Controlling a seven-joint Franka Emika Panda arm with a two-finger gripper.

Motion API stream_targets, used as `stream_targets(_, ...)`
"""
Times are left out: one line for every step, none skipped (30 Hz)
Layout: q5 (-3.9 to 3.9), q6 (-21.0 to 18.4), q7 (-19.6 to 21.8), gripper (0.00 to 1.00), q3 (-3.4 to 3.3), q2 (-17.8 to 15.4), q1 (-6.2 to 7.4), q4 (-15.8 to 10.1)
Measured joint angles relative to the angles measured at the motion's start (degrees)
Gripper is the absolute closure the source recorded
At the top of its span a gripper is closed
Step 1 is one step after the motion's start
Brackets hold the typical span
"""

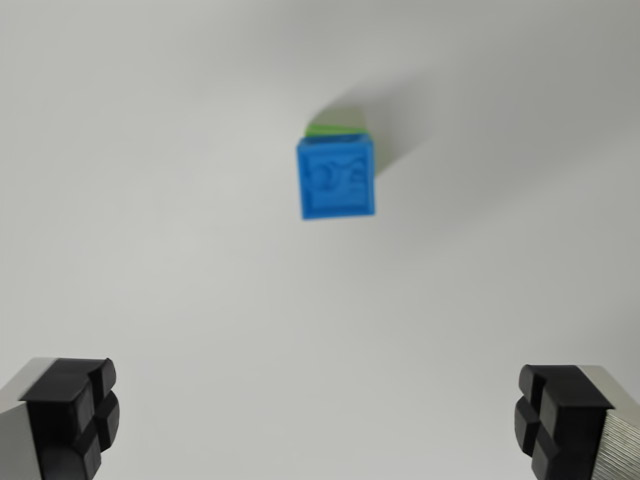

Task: Stack cube

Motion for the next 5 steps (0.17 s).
stream_targets(0.0,0.0,0.0,0.0,0.0,0.0,0.0,0.0)
stream_targets(0.0,0.0,0.0,0.0,0.0,0.0,0.0,0.0)
stream_targets(0.0,0.0,0.0,0.0,0.0,0.0,0.0,0.0)
stream_targets(0.0,0.0,0.0,0.0,0.0,0.0,0.0,0.0)
stream_targets(0.0,0.0,0.0,0.0,0.0,0.0,0.0,0.0)
